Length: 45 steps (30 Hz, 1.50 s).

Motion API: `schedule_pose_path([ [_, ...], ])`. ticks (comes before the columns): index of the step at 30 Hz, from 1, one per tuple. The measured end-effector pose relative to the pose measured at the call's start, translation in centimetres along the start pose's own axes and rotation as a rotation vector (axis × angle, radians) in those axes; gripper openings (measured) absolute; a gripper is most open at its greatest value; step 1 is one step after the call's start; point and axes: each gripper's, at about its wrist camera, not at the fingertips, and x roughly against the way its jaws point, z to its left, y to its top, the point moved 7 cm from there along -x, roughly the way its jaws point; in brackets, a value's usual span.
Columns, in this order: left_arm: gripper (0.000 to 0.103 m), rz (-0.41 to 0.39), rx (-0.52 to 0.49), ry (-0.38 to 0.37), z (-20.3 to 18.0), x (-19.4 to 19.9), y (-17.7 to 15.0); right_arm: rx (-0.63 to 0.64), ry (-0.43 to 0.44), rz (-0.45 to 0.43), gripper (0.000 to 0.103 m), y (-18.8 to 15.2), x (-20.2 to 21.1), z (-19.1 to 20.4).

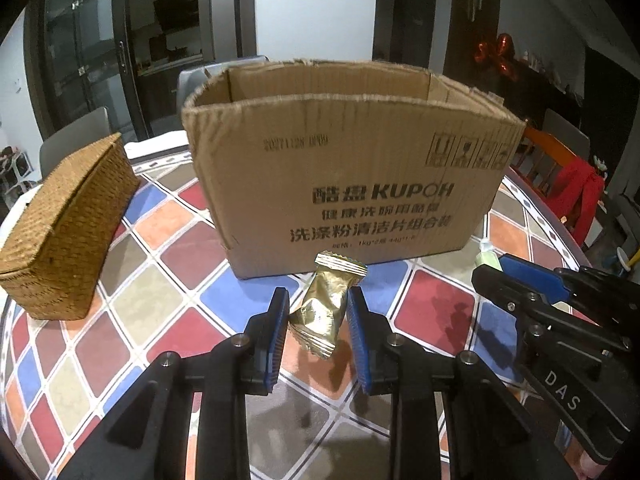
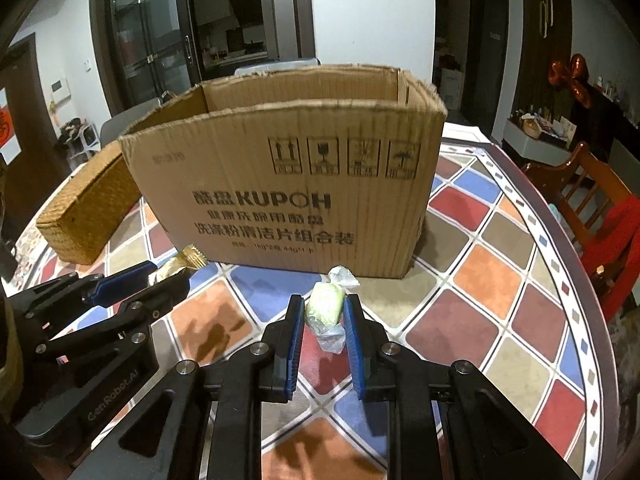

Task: Organize snacks
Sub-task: 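Lift both held candies and carry them over the cardboard box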

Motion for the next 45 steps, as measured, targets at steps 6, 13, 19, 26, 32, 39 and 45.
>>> schedule_pose_path([
  [6,0.030,-0.027,0.015,0.014,0.2,1.9,0.8,0.002,0.006,-0.031,0.022,1.0,1.6,0.0],
  [13,0.030,-0.060,0.022,0.028,0.3,3.8,1.8,0.005,0.009,-0.064,0.022,2.0,3.2,0.0],
  [19,0.030,-0.085,0.030,0.042,0.4,5.2,2.8,0.007,0.009,-0.094,0.022,3.0,4.4,-0.1],
  [26,0.030,-0.117,0.032,0.048,0.4,6.7,4.1,0.008,0.010,-0.132,0.022,4.5,6.0,-0.2],
  [32,0.030,-0.142,0.034,0.052,0.4,7.6,5.2,0.008,0.007,-0.155,0.022,5.5,7.0,-0.4],
  [39,0.030,-0.163,0.033,0.053,0.5,8.1,6.4,0.009,0.008,-0.179,0.022,6.8,7.7,-0.5],
  [45,0.030,-0.178,0.036,0.053,0.6,8.3,7.3,0.014,0.006,-0.197,0.022,7.9,8.2,-0.5],
])
